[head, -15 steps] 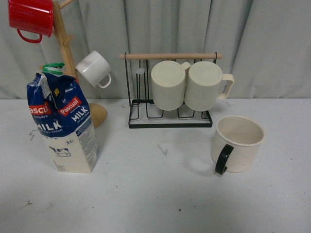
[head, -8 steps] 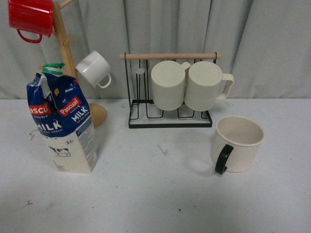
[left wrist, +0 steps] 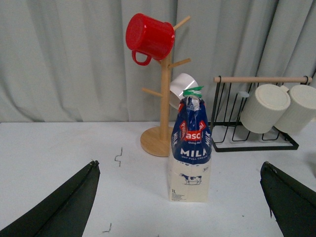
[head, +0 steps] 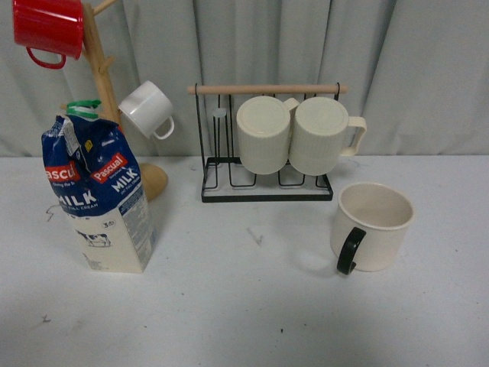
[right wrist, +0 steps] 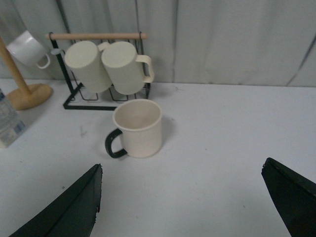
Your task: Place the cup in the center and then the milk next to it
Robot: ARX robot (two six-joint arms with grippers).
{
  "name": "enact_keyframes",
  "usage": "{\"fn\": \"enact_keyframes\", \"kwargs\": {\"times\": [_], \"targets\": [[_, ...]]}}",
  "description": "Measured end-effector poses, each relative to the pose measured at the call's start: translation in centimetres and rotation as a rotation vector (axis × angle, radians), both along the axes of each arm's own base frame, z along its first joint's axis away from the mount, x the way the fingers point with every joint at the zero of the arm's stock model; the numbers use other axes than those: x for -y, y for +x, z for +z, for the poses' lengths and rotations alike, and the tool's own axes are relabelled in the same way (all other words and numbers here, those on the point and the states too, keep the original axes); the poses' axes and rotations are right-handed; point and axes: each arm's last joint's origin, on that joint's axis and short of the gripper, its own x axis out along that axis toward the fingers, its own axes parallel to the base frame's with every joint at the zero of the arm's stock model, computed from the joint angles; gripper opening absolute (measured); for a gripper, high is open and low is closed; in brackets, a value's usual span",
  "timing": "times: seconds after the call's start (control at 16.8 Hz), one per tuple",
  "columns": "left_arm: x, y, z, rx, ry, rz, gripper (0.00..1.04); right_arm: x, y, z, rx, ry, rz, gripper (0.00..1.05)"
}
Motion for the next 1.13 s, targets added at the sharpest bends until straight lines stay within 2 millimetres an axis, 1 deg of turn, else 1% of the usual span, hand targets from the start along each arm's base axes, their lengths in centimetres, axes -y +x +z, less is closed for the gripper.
{"fn": "enact_keyframes", "kwargs": {"times": [0.06,0.12,0.18,0.24,0.3,0.42,0.48,0.65,0.71,0.77,0.83,1.13], "targets": [[0.0,0.0,0.0,-0.001,0.000,0.004,0.98,-0.1,1.3,1.0,0.019,0.008,0.061,0.98],[0.0,0.0,0.0,-0.001,0.000,0.003,0.98,-0.3,2.3,1.8,0.039,0.014,0.085,0.98],[0.0,0.0,0.0,-0.001,0.000,0.003,0.98,-0.2,5.0,3.2,0.057,0.041,0.033,0.98],[0.0,0.0,0.0,-0.001,0.000,0.003,0.98,-0.3,7.9,4.1,0.044,0.082,-0.042,0.98],[0.0,0.0,0.0,-0.001,0.000,0.003,0.98,-1.0,11.8,4.0,-0.049,0.134,-0.117,0.98],[0.0,0.0,0.0,-0.001,0.000,0.003,0.98,-2.8,17.2,2.3,-0.283,0.198,-0.205,0.98],[0.0,0.0,0.0,-0.001,0.000,0.003,0.98,-3.7,19.5,1.7,-0.383,0.227,-0.218,0.98],[0.0,0.0,0.0,-0.001,0.000,0.003,0.98,-6.0,25.1,-0.3,-0.629,0.288,-0.297,0.98],[0.0,0.0,0.0,-0.001,0.000,0.003,0.98,-6.4,25.9,-0.8,-0.682,0.304,-0.317,0.98],[0.0,0.0,0.0,-0.001,0.000,0.003,0.98,-6.8,26.3,-1.4,-0.727,0.308,-0.329,0.98],[0.0,0.0,0.0,-0.001,0.000,0.003,0.98,-6.9,26.5,-2.1,-0.758,0.310,-0.350,0.98],[0.0,0.0,0.0,-0.001,0.000,0.003,0.98,-7.3,27.2,-4.1,-0.808,0.333,-0.389,0.98]]}}
